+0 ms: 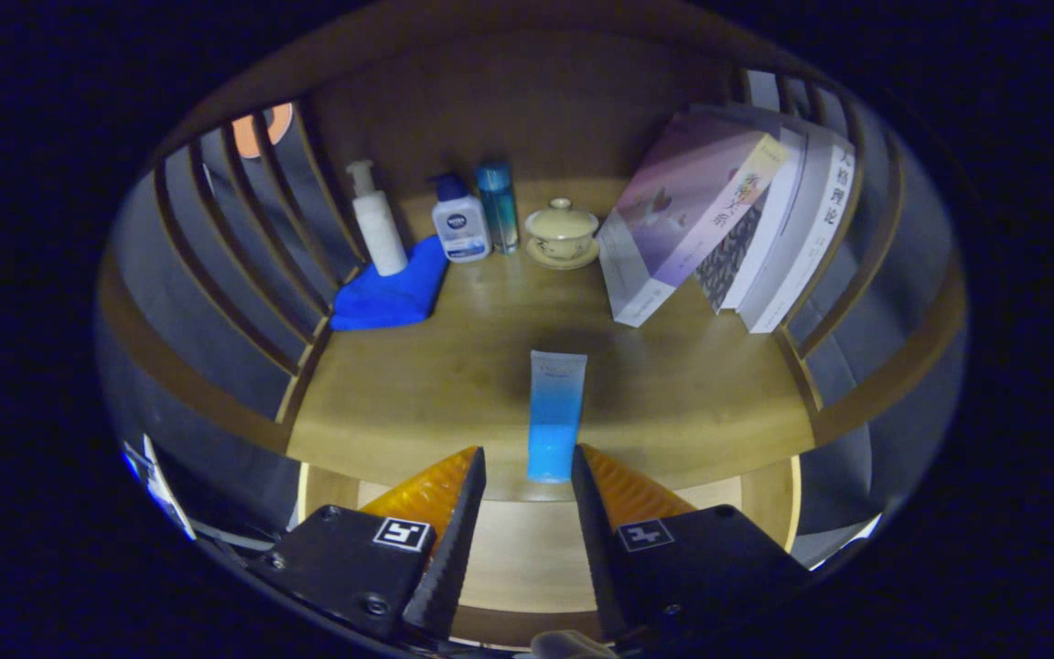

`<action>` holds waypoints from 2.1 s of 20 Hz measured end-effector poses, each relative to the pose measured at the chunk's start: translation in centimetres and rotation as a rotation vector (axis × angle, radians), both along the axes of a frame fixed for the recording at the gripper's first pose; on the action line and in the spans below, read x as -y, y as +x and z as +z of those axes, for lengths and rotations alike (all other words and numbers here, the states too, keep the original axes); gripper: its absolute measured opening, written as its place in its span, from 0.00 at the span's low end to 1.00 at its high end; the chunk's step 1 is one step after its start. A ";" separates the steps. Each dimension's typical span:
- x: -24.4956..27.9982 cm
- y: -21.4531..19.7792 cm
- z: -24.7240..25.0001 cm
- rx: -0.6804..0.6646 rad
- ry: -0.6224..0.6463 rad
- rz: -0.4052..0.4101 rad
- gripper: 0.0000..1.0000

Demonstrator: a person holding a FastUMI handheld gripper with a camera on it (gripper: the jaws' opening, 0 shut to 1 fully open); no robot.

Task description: Pull open the drawer, take out the items inside it, and place them on the countertop above the cabinet.

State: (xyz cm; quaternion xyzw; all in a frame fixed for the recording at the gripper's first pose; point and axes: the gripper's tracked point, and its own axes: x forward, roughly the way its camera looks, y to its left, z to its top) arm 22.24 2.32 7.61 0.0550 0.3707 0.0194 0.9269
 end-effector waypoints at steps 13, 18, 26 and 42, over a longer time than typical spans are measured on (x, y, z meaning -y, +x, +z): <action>-2.4 -14.4 5.3 0.739 -0.011 0.077 1.00; -2.7 -18.7 2.7 0.831 -0.059 0.049 1.00; 0.8 -23.4 -7.1 0.811 -0.157 -0.019 1.00; 2.0 -22.0 -21.0 0.594 -0.137 -0.031 1.00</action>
